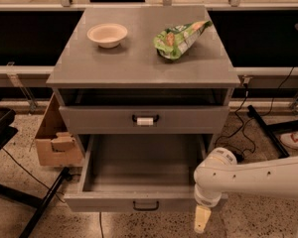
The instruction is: Open middle drawer
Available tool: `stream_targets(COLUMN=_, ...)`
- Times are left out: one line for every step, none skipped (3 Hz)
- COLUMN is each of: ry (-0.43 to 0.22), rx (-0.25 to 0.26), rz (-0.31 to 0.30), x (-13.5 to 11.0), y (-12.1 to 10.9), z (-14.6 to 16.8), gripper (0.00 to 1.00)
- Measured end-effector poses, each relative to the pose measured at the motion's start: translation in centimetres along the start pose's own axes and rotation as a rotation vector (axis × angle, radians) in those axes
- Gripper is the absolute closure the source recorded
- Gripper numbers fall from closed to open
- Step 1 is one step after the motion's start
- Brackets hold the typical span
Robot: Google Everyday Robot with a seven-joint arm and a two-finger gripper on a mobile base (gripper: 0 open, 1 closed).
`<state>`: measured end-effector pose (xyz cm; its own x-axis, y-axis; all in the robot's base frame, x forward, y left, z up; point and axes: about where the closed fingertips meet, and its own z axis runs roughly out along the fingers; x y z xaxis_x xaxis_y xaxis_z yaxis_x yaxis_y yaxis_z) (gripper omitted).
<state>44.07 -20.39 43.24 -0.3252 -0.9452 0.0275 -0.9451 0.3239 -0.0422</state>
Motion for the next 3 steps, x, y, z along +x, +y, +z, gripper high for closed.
stream_targets(ry=0.0, rx=0.0, rz=0.0, x=0.0, y=0.0, z=0.0, gripper=0.0)
stream_targets(ry=-0.009, rx=-0.041, rz=0.009, x=1.4, y=3.2, z=1.0, gripper=0.18)
stream_targets(ry=-0.01, rx=-0.077, rz=0.042, x=2.7, y=5.8, z=1.1, gripper=0.41)
